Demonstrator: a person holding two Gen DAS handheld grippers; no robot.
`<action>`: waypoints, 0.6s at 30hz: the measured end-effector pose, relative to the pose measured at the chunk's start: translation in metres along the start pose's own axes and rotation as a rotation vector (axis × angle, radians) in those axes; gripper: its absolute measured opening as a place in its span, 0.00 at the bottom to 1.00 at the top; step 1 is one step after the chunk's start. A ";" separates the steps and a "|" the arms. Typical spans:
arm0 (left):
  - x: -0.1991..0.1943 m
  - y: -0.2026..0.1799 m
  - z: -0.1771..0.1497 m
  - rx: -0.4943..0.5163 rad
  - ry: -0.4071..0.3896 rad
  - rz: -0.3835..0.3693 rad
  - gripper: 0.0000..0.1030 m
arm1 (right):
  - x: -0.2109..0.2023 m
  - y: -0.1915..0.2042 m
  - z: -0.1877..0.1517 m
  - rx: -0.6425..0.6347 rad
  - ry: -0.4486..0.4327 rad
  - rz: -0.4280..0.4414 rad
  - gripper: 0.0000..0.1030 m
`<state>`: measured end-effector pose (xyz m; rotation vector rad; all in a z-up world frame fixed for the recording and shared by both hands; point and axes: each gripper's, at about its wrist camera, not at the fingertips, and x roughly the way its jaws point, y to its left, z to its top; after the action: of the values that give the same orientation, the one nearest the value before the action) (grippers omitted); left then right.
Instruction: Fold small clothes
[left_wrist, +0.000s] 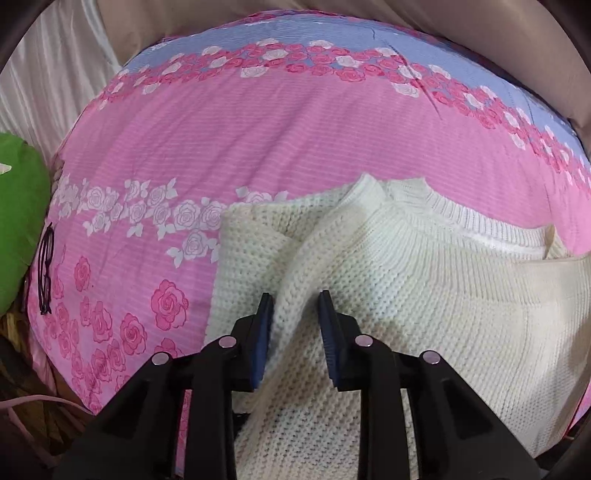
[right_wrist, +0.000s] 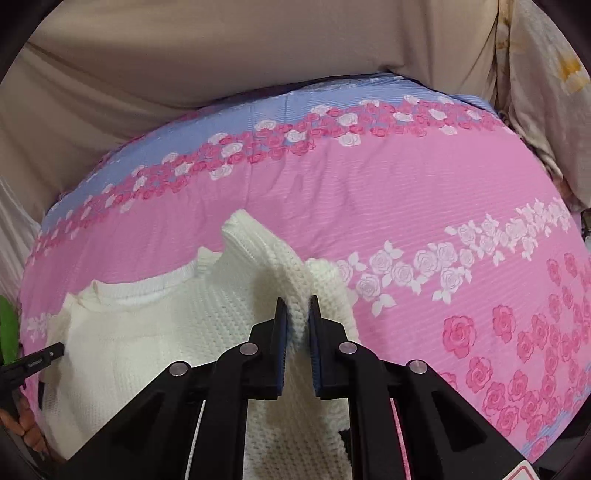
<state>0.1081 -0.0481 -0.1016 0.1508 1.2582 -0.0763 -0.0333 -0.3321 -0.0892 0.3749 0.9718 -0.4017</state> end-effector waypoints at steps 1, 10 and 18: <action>0.001 -0.002 0.000 0.001 -0.001 0.008 0.24 | 0.012 -0.001 0.000 0.001 0.037 -0.016 0.13; 0.001 -0.008 0.001 0.014 -0.003 0.034 0.24 | -0.045 0.023 -0.009 -0.033 -0.058 0.022 0.20; 0.002 -0.008 0.001 0.024 -0.007 0.037 0.25 | -0.024 0.070 -0.048 -0.198 0.085 0.076 0.20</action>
<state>0.1083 -0.0561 -0.1044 0.1946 1.2469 -0.0599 -0.0455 -0.2447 -0.0844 0.2499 1.0667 -0.2195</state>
